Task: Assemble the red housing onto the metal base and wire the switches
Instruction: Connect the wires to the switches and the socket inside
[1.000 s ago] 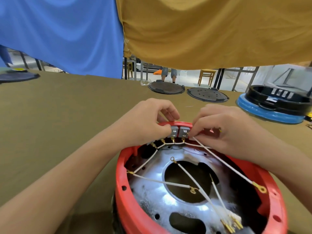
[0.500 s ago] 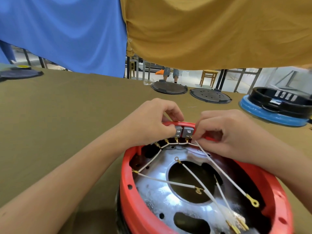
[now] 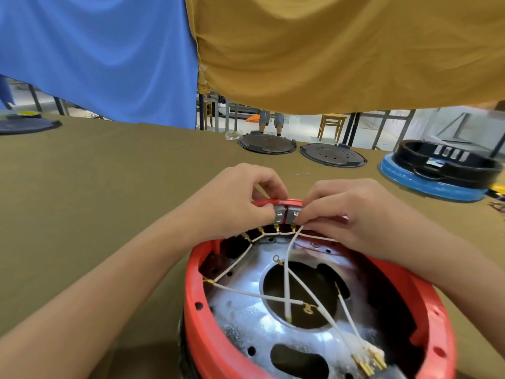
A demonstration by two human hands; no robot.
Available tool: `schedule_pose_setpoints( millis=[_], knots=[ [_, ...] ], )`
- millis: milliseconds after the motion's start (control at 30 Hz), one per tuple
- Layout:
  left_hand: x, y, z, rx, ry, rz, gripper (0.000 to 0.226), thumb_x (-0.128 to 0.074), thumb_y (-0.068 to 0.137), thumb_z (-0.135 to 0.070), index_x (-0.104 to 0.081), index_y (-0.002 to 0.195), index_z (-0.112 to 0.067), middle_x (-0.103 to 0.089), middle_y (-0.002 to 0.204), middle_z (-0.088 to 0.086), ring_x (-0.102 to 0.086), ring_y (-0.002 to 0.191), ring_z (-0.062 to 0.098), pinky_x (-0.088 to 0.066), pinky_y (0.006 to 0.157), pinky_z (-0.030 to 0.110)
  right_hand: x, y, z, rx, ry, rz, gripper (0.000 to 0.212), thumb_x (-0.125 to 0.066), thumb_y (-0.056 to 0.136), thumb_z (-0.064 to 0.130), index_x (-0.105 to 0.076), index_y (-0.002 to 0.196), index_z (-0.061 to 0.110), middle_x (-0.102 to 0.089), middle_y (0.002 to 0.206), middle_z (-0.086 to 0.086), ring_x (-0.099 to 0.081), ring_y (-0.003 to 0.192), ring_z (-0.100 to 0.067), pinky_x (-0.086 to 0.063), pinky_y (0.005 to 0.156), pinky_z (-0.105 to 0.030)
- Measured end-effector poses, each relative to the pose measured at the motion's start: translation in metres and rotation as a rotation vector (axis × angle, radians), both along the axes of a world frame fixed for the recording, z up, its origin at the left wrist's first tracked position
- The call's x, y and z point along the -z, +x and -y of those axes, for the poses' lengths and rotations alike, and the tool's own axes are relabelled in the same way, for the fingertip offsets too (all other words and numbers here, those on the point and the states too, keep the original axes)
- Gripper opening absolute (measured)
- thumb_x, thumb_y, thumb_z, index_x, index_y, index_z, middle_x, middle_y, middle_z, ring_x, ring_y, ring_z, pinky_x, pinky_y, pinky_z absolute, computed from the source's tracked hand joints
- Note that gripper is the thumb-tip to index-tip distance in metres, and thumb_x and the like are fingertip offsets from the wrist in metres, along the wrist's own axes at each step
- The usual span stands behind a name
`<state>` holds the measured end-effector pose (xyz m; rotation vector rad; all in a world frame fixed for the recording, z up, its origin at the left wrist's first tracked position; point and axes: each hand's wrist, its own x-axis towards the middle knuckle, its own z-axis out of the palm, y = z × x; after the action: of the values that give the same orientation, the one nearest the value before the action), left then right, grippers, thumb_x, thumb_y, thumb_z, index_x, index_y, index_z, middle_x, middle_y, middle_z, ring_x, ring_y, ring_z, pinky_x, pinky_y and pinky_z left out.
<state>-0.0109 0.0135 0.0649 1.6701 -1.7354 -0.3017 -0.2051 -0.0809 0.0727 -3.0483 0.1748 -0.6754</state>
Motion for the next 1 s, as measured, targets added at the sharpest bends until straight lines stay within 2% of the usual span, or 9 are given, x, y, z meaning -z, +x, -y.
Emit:
schedule_pose_setpoints(
  millis=[133,367,400,467,533,667,733,867,1000],
  knots=[
    [0.000,0.000,0.000,-0.006,0.004,0.026,0.018,-0.071,0.083,-0.017,-0.069,0.095,-0.031,-0.068,0.094,-0.017,-0.065,0.084,-0.001,-0.051,0.070,0.012,0.000,0.000,0.001,0.022,-0.014,0.004,0.010,-0.079,0.081,0.008,-0.079,0.085,0.017,-0.069,0.085,0.003,-0.066,0.072,-0.017,-0.055,0.065,-0.038],
    [0.000,-0.002,-0.001,0.043,-0.047,0.127,0.009,-0.071,0.084,-0.024,-0.071,0.090,-0.030,-0.058,0.098,-0.013,-0.057,0.092,0.001,-0.046,0.074,0.014,0.002,0.002,0.002,0.033,0.018,-0.040,0.010,-0.067,0.092,0.014,-0.075,0.095,0.020,-0.066,0.094,0.004,-0.062,0.085,-0.014,-0.053,0.076,-0.036],
    [-0.001,-0.003,-0.002,0.057,-0.059,0.146,0.003,-0.071,0.083,-0.029,-0.071,0.085,-0.031,-0.055,0.095,-0.013,-0.053,0.092,0.000,-0.041,0.074,0.013,0.002,0.002,0.002,0.040,0.016,-0.046,0.011,-0.065,0.093,0.016,-0.074,0.097,0.020,-0.065,0.095,0.005,-0.061,0.087,-0.013,-0.052,0.078,-0.034],
    [-0.003,-0.004,-0.005,0.070,-0.077,0.194,0.015,-0.069,0.081,-0.047,-0.070,0.073,-0.035,-0.049,0.088,-0.014,-0.046,0.091,0.000,-0.032,0.072,0.010,0.002,0.002,0.003,0.056,0.030,-0.043,0.013,-0.061,0.094,0.017,-0.073,0.100,0.020,-0.063,0.097,0.005,-0.058,0.090,-0.012,-0.049,0.081,-0.030],
    [-0.006,-0.006,-0.007,0.104,-0.069,0.225,0.022,-0.067,0.077,-0.056,-0.068,0.064,-0.038,-0.046,0.081,-0.014,-0.044,0.089,0.000,-0.030,0.069,0.009,0.002,0.002,0.003,0.070,0.069,-0.040,0.014,-0.061,0.094,0.015,-0.072,0.100,0.020,-0.062,0.096,0.007,-0.056,0.091,-0.009,-0.046,0.082,-0.026],
    [-0.009,-0.008,-0.007,0.190,-0.015,0.180,0.023,-0.071,0.083,-0.037,-0.071,0.061,-0.033,-0.047,0.073,-0.008,-0.050,0.081,0.007,-0.038,0.067,0.015,0.001,0.002,0.002,0.075,0.132,-0.012,0.009,-0.068,0.091,0.013,-0.071,0.097,0.019,-0.063,0.090,0.008,-0.056,0.084,-0.005,-0.044,0.078,-0.021],
    [-0.010,-0.007,-0.007,0.190,0.021,0.132,0.024,-0.068,0.086,-0.038,-0.074,0.064,-0.031,-0.047,0.075,-0.007,-0.050,0.081,0.012,-0.039,0.073,0.021,0.000,0.001,0.001,0.090,0.145,0.023,0.013,-0.074,0.086,0.016,-0.069,0.098,0.018,-0.062,0.085,0.009,-0.056,0.079,-0.004,-0.046,0.073,-0.022],
    [-0.010,-0.007,-0.008,0.226,0.092,0.101,0.026,-0.065,0.090,-0.037,-0.077,0.069,-0.028,-0.048,0.078,-0.008,-0.050,0.087,0.008,-0.039,0.077,0.019,0.001,0.000,-0.001,0.072,0.042,0.047,0.011,-0.079,0.082,0.015,-0.072,0.091,0.017,-0.063,0.082,0.006,-0.058,0.075,-0.009,-0.052,0.069,-0.032],
    [-0.010,-0.007,-0.008,0.240,0.123,0.093,0.027,-0.063,0.091,-0.037,-0.077,0.069,-0.028,-0.049,0.081,-0.006,-0.048,0.090,0.005,-0.038,0.079,0.017,0.001,0.000,-0.002,0.038,-0.045,0.096,0.009,-0.078,0.083,0.016,-0.074,0.091,0.015,-0.063,0.086,0.003,-0.058,0.079,-0.013,-0.052,0.069,-0.032]
  ],
)
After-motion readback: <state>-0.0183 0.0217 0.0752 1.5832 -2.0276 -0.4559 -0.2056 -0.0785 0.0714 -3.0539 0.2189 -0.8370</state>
